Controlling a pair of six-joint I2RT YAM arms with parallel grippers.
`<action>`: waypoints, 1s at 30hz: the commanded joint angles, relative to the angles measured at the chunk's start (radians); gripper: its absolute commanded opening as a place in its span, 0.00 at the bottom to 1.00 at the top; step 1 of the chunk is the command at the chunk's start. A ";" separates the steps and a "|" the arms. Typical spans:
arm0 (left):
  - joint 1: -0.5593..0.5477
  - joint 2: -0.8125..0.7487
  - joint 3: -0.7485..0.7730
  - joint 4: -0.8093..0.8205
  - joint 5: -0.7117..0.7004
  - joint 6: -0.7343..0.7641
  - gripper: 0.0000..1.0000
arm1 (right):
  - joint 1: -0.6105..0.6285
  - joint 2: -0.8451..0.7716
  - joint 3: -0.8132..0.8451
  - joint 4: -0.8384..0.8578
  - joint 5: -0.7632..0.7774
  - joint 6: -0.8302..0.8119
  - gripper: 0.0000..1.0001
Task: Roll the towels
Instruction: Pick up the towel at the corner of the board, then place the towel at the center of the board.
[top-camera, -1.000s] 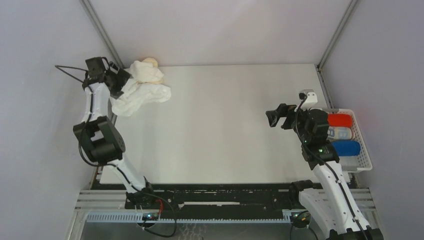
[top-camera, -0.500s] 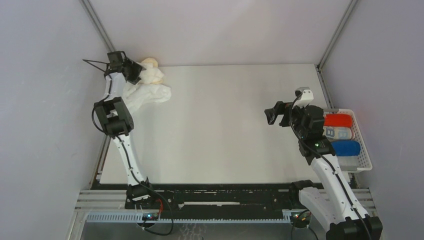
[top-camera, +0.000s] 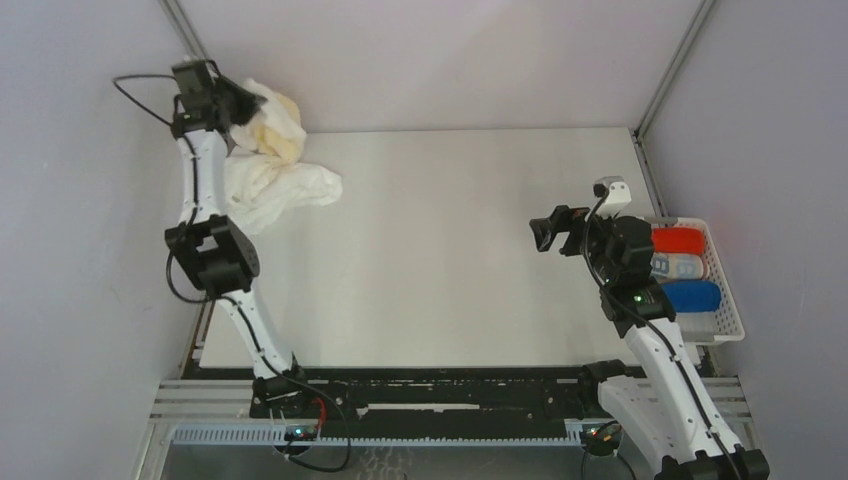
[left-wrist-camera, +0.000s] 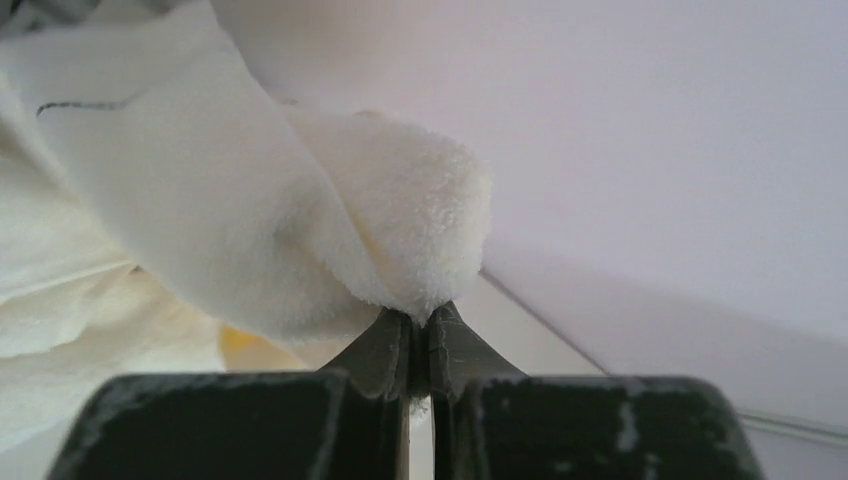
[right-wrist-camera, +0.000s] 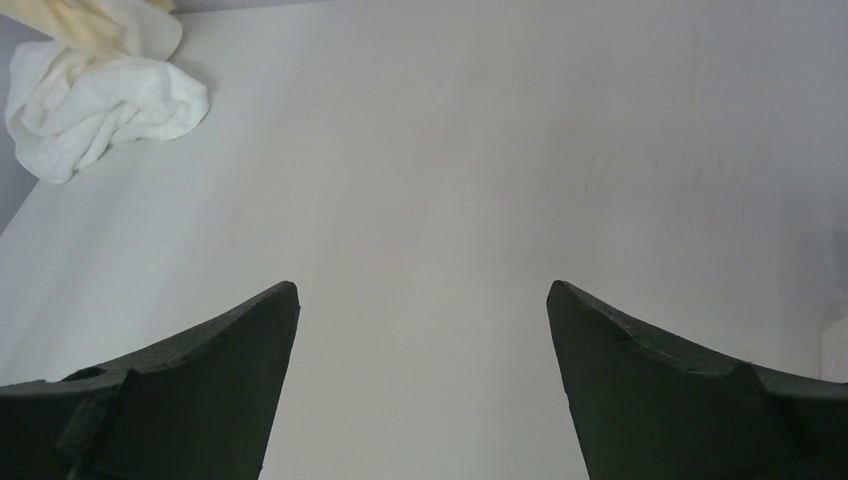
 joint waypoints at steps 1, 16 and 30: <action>-0.023 -0.323 -0.001 0.031 0.042 0.053 0.06 | 0.013 -0.052 0.055 -0.011 -0.018 -0.006 0.94; -0.084 -0.437 -0.023 -0.236 0.018 0.170 0.13 | 0.025 -0.133 0.061 -0.107 -0.059 -0.015 0.94; -0.170 -0.569 -0.413 -0.352 -0.396 0.307 0.62 | 0.045 -0.096 0.045 -0.112 -0.047 -0.030 0.94</action>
